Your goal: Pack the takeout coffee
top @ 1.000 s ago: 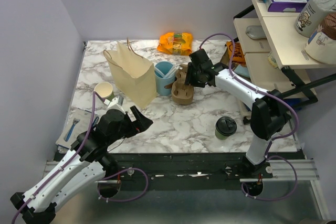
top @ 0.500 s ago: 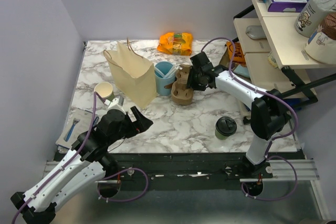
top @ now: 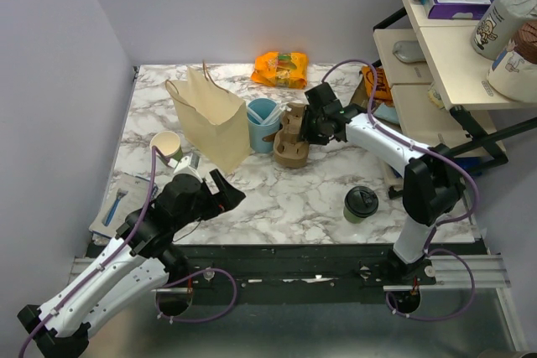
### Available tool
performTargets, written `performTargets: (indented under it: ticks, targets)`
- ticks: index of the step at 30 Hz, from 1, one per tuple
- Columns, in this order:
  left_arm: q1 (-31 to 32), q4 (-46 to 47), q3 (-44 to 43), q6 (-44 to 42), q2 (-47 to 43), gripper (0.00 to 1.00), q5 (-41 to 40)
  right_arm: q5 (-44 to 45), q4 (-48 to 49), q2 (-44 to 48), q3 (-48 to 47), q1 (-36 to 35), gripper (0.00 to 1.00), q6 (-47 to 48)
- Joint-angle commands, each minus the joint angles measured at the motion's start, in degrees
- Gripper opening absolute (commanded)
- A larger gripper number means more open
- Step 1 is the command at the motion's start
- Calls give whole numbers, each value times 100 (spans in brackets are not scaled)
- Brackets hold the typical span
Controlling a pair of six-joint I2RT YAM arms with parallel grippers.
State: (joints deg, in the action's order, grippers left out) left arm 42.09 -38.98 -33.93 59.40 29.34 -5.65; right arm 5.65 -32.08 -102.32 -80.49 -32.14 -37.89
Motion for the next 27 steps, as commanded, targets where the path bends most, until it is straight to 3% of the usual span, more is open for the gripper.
performTargets:
  ticks: [1, 6, 27]
  targets:
    - [-7, 57, 62, -34, -7, 99, 3, -47, 43, 186, -46, 6, 48, 45]
    - [-7, 75, 115, -25, -8, 99, 3, 6, 44, 300, -28, 6, 47, 106]
    - [-7, 49, 141, 2, -25, 99, -6, -161, 149, 151, -20, 6, 28, 10]
